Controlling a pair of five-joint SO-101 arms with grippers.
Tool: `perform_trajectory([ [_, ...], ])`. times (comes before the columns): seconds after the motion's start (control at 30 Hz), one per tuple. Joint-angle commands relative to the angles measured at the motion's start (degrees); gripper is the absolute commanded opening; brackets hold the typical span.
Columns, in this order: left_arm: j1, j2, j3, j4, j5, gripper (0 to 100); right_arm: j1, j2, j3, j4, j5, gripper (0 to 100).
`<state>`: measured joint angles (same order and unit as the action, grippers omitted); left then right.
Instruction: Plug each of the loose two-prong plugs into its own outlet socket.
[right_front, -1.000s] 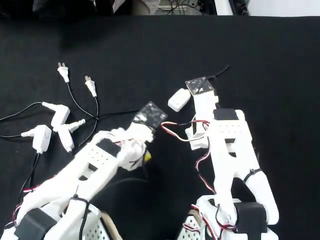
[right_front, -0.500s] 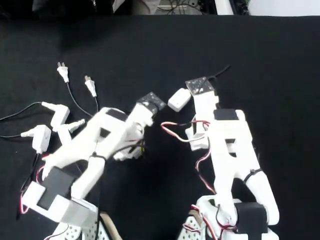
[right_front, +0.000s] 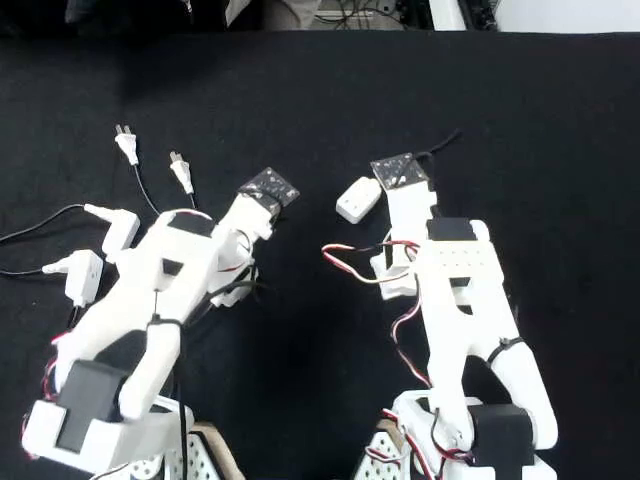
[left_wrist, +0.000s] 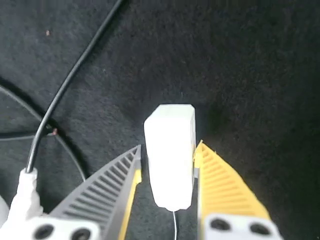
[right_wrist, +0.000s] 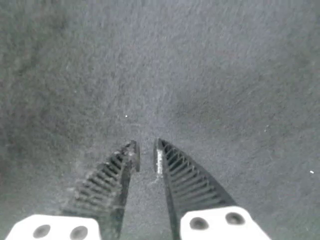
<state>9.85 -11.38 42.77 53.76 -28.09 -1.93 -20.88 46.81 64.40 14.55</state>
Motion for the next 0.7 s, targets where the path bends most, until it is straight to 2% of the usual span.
perform_trajectory([
  [0.0,-0.66,-4.48,0.84,0.18,-0.53,18,0.53,-1.10,-0.22,-0.62,0.18,5.7],
  [0.33,-1.45,-8.00,1.54,-0.26,1.85,17,0.53,-1.10,-0.04,-0.62,0.26,5.7],
  [0.5,-7.08,-8.35,3.56,-7.91,4.84,17,0.53,-1.10,-0.04,-0.62,0.26,5.7],
  [0.67,-7.96,-8.44,3.56,-7.91,5.01,17,0.53,-1.10,-0.04,-0.62,0.26,5.7],
])
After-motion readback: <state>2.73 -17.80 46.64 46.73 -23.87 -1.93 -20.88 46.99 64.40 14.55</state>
